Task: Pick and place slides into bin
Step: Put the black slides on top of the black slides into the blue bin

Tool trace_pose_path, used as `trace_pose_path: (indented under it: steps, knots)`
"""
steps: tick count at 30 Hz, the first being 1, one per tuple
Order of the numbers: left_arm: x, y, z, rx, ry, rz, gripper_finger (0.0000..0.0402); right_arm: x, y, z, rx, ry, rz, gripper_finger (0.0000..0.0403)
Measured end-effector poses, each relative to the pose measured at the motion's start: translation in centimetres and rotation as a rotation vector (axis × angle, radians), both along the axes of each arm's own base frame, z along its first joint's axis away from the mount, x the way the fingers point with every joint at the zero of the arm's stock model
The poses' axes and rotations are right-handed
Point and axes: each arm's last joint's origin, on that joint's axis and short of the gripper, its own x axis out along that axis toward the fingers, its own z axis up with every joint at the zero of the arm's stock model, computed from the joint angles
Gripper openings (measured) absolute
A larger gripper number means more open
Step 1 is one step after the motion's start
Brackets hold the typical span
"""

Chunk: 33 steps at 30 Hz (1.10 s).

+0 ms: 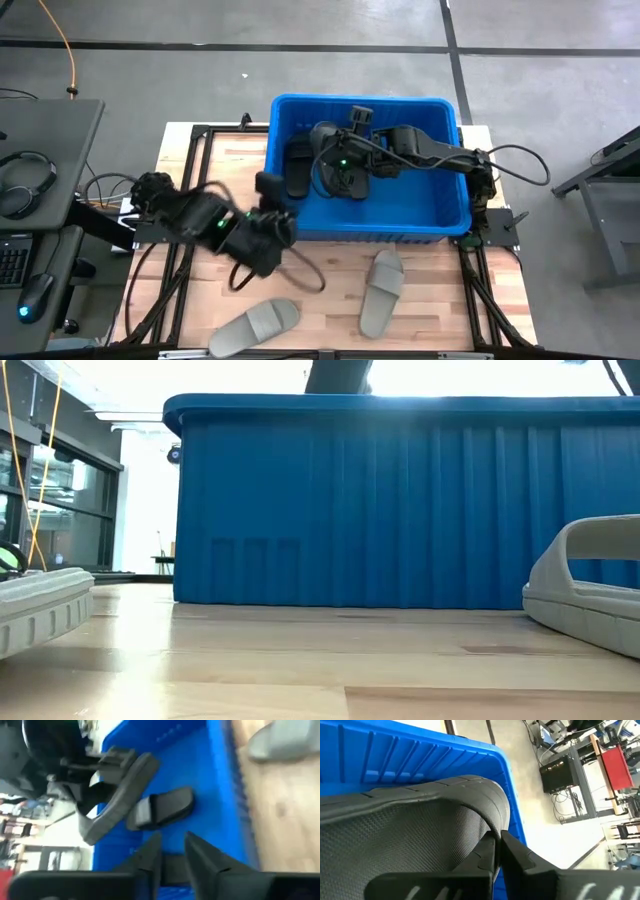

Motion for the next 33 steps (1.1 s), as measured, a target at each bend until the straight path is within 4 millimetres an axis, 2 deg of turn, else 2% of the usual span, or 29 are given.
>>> trace_pose_path:
  steps: [4,8,13,17,27,33]
  knots:
    - [0.8,2.4,0.1,0.023,0.021,0.044,0.0153,0.0,0.1,0.0,0.004,0.011,0.023,0.0]
    - [1.1,4.0,0.4,0.034,0.056,0.016,0.0219,0.2,0.2,0.1,0.006,0.016,0.068,0.0]
    - [1.9,5.3,0.8,0.052,0.058,-0.042,0.0258,0.4,0.3,0.5,0.027,-0.016,0.126,0.0]
    - [2.4,5.9,1.0,0.061,0.058,-0.096,0.0256,0.4,0.4,0.9,0.04,-0.05,0.153,0.0]
    - [2.7,7.6,0.9,0.055,0.11,-0.127,0.0202,0.4,0.4,1.3,0.057,-0.08,0.173,0.0]
    - [2.8,8.5,0.8,0.016,0.124,-0.151,0.0185,0.4,0.4,1.3,0.066,-0.09,0.184,0.0]
